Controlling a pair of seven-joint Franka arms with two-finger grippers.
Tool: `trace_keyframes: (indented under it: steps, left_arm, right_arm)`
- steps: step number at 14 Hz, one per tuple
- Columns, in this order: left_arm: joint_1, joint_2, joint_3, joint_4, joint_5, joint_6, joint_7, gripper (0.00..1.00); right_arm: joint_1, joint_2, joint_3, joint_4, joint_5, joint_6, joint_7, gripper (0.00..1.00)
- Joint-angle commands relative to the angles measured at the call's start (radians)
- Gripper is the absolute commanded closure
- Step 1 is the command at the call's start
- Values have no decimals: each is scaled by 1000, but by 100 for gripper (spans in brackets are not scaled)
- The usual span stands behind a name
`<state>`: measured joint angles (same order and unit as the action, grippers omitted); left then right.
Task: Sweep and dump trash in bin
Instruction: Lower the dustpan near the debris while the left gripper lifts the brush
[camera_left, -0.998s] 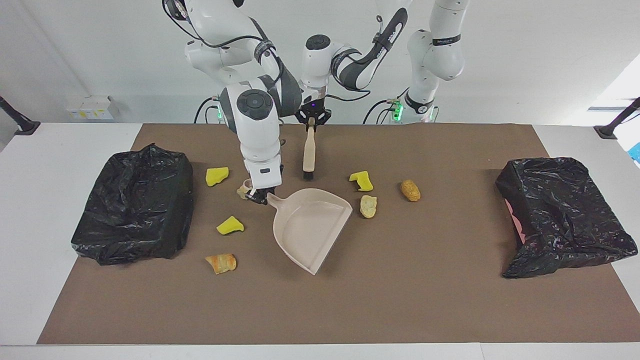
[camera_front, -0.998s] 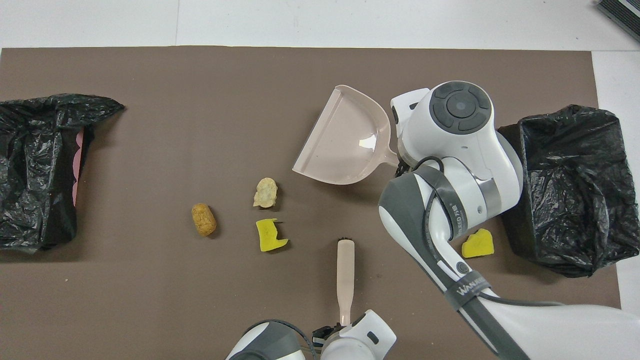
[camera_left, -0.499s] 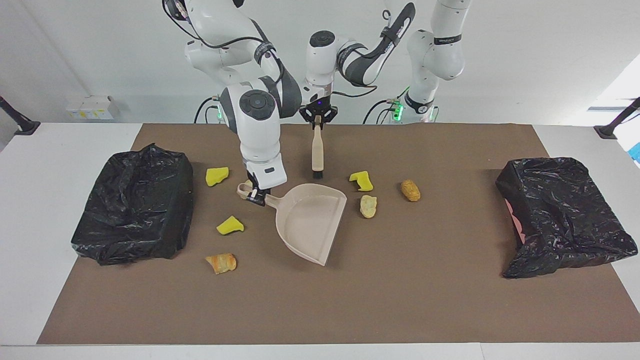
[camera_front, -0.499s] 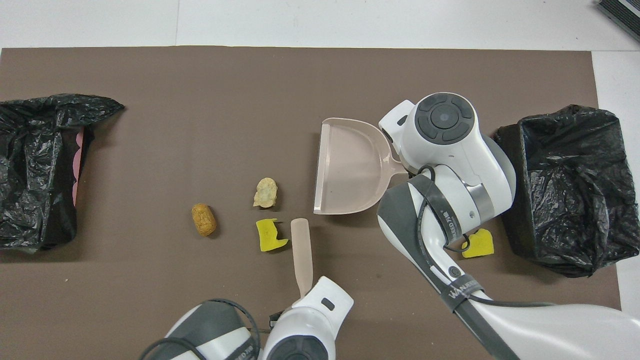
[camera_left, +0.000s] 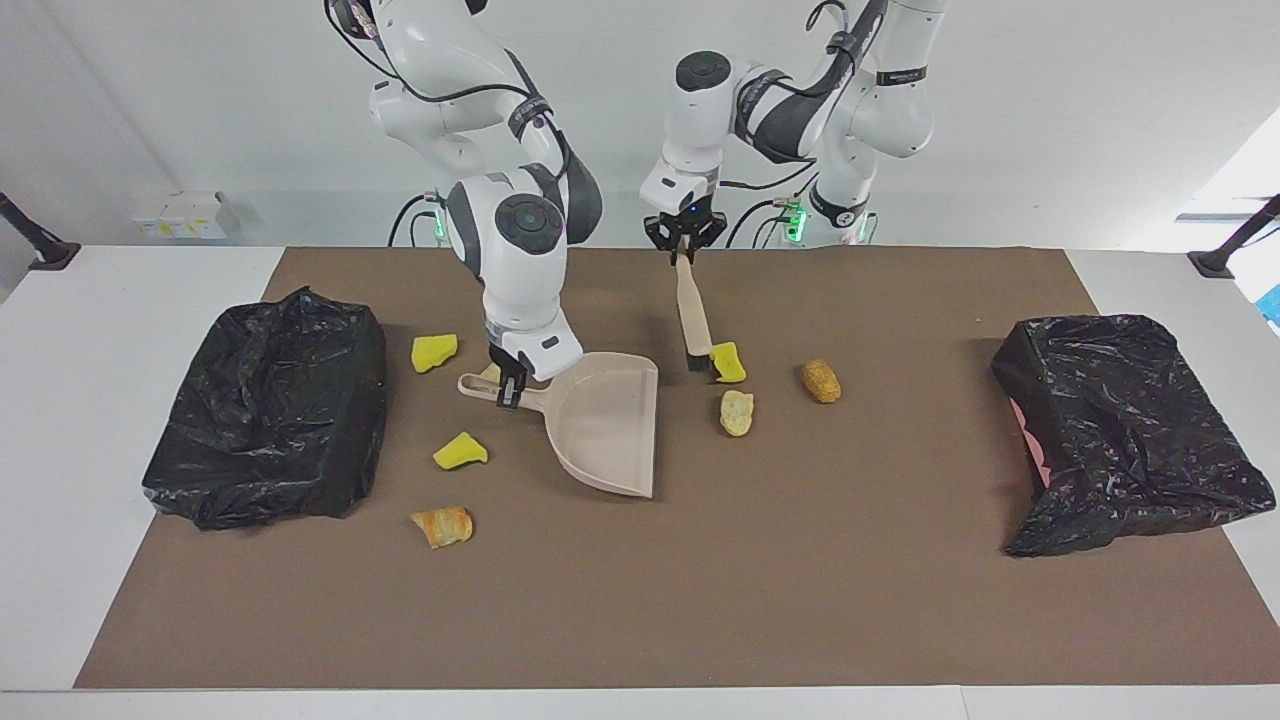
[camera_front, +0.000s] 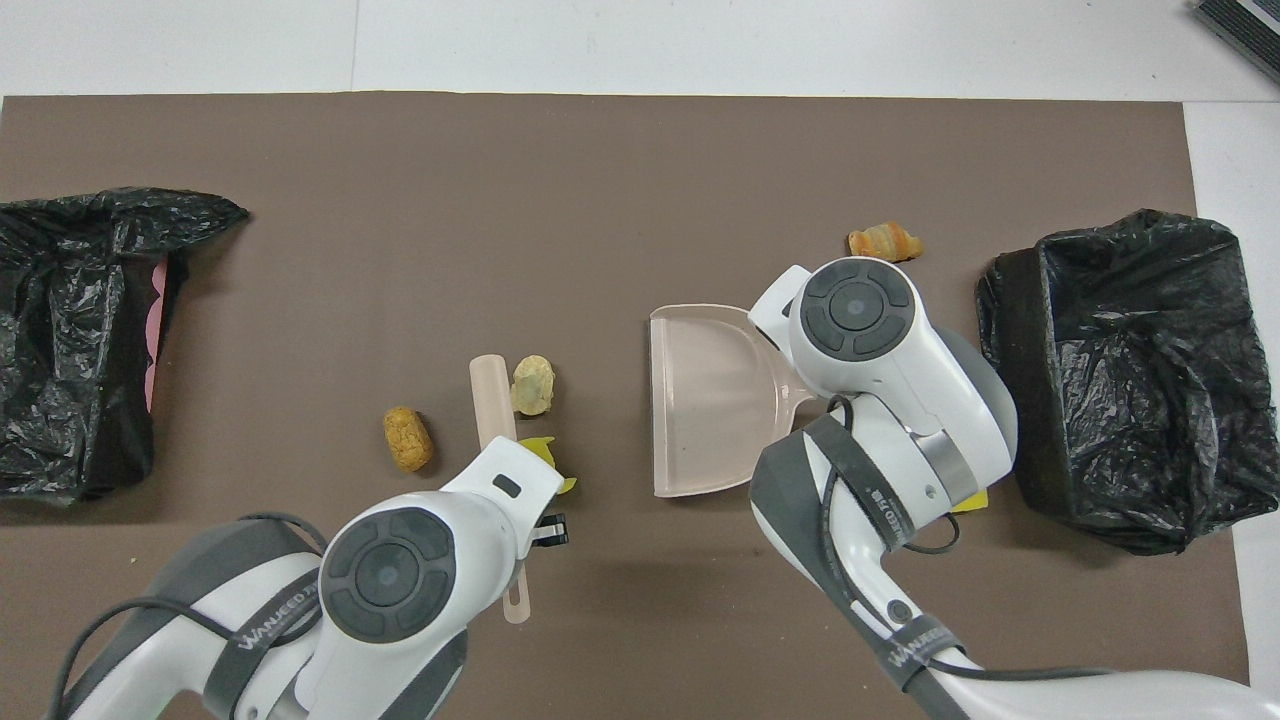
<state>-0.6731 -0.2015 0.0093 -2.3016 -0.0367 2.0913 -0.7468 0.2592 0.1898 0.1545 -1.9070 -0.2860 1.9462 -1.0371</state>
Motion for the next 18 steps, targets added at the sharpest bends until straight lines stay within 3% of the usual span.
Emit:
trace_keyframes:
  steps: [1, 3, 10, 14, 18]
  left_arm:
    - [128, -16, -12, -2, 15, -28, 168, 100]
    - [187, -29, -12, -6, 17, -82, 243, 100]
    - [453, -47, -11, -58, 11, -88, 517, 100]
    - [458, -58, -11, -125, 5, -44, 512, 100]
    - [382, -61, -14, -214, -69, 48, 451, 100]
  right_arm:
    - [43, -39, 7, -44, -15, 20, 27, 100]
    - [87, -33, 5, -59, -18, 23, 52, 100]
    - [92, -70, 7, -164, -21, 108, 149, 100]
    - [127, -47, 5, -168, -22, 112, 150, 100]
    - [138, -53, 5, -195, -24, 112, 149, 100]
